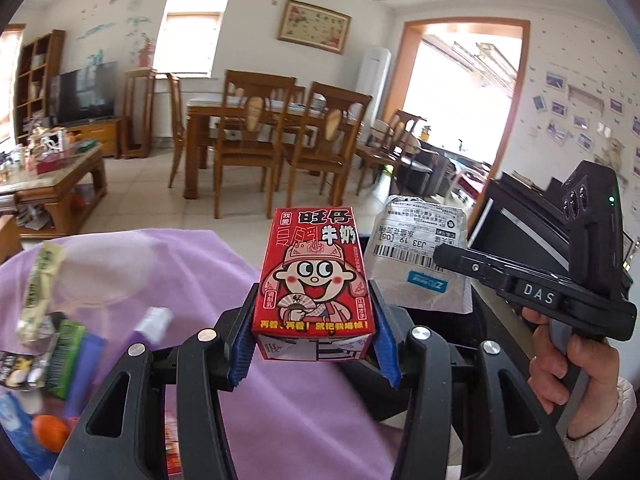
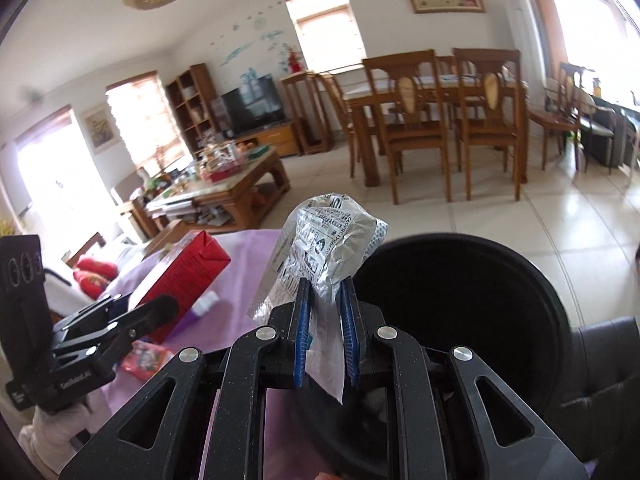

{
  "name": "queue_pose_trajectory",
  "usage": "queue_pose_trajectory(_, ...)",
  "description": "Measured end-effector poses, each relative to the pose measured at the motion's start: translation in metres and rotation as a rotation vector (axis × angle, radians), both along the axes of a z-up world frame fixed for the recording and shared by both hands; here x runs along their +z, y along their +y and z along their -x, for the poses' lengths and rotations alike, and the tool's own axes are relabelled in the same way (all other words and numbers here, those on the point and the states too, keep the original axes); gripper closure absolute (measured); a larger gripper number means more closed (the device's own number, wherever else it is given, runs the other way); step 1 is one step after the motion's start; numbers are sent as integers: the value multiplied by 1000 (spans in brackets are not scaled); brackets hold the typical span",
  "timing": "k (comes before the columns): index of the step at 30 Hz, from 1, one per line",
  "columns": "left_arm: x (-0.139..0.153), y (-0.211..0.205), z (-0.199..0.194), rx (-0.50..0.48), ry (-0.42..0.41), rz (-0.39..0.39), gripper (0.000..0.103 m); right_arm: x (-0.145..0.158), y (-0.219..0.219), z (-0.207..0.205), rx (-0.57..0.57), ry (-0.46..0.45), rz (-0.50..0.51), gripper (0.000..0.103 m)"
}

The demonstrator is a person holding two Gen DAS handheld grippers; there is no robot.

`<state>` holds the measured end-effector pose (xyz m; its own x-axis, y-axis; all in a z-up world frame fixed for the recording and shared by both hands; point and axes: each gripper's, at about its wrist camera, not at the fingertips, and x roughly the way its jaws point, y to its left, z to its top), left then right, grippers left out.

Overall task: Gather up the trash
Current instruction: 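Carry both items over the black bin and open both tools to drop them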

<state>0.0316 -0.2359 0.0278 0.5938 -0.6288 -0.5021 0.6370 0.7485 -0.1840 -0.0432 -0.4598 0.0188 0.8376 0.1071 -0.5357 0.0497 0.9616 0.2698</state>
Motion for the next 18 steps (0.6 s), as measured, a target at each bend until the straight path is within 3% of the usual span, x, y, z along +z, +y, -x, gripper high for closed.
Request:
queue_pose_trajectory(8, -25, -69, 2, -96, 45, -63, 54, -37, -64, 30, -86, 40, -49, 87)
queue_pose_trajectory(18, -41, -87, -3, -109, 83, -118, 53, -72, -90, 29, -103, 86, -110, 86)
